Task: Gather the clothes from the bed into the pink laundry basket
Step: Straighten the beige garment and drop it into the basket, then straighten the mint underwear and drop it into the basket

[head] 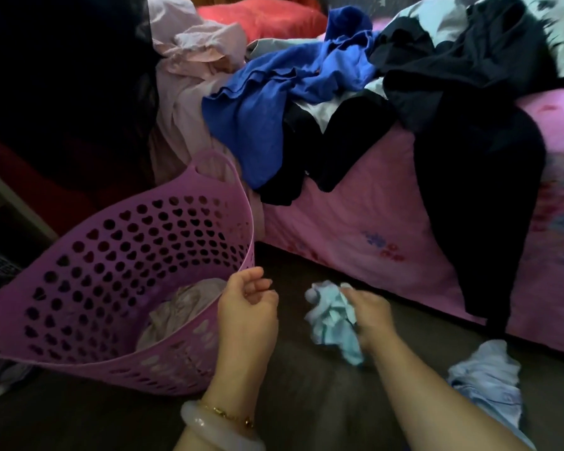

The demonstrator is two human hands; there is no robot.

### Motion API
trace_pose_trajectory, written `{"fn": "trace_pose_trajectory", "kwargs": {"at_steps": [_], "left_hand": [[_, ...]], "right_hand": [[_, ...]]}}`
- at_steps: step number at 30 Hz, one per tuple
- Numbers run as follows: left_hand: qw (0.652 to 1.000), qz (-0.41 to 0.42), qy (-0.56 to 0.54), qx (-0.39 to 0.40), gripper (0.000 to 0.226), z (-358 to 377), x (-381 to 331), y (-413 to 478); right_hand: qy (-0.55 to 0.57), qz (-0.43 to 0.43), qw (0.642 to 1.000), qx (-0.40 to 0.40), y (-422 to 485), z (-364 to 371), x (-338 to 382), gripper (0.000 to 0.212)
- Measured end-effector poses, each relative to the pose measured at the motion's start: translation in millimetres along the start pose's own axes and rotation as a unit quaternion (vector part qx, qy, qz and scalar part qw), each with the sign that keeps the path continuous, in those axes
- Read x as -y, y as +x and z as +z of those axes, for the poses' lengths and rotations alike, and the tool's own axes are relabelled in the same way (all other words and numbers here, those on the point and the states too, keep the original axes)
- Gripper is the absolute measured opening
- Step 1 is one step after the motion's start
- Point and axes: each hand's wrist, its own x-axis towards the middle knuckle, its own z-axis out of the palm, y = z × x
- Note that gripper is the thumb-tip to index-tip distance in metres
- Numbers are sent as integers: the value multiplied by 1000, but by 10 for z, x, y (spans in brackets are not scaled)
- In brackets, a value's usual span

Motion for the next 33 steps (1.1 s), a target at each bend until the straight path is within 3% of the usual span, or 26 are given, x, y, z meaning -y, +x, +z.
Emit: {"fn": "trace_pose_trajectory", "kwargs": {"at_steps": [4, 6, 8, 11, 13, 15, 18, 20, 22, 24, 25, 27, 28, 31, 33], "left_hand": [[996, -12, 28, 78, 57, -4, -86, -97], [994, 9, 47, 94, 72, -78, -184, -166], [990, 46, 102, 88, 88, -167, -307, -196], [976, 81, 152, 133, 111, -290, -576, -283], [972, 84, 126, 181, 121, -409, -732, -375], [968, 57, 3, 244, 114, -578, -815, -500], [944, -46, -120, 303, 111, -774, -771, -677], [937, -52, -86, 335, 100, -874, -669, -700], [934, -17, 5, 358, 88, -965, -627, -683], [940, 55, 146, 304, 65, -1057, -624, -626], [938, 86, 210, 262, 53, -1090, -626, -599], [936, 125, 261, 199, 39, -1119, -634, -551], [938, 135, 259, 189, 34, -1110, -635, -545], [937, 168, 260, 162, 17, -1041, -635, -545], [942, 188, 244, 130, 4, -1004, -642, -546]], "right_hand": [[120, -10, 979, 166, -407, 220, 675, 20], [145, 5, 951, 273, -759, 312, 978, 18], [145, -22, 922, 358, -1069, 361, 1197, 31], [115, -85, 897, 417, -1333, 363, 1365, 57], [103, -89, 889, 438, -1416, 357, 1391, 65], [92, -78, 880, 459, -1493, 361, 1386, 64], [60, -60, 873, 480, -1608, 387, 1322, 37], [42, -53, 877, 475, -1707, 421, 1298, 21], [7, -54, 894, 445, -1762, 423, 1298, 20], [-129, -109, 902, 398, -1740, 405, 1277, 26], [-237, -160, 882, 374, -1738, 388, 1270, 32], [-404, -232, 810, 357, -1786, 382, 1273, 45], [-425, -235, 790, 374, -1819, 386, 1276, 52], [-411, -228, 776, 422, -1980, 476, 1288, 65], [-449, -285, 752, 388, -1993, 556, 1258, 53]]}}
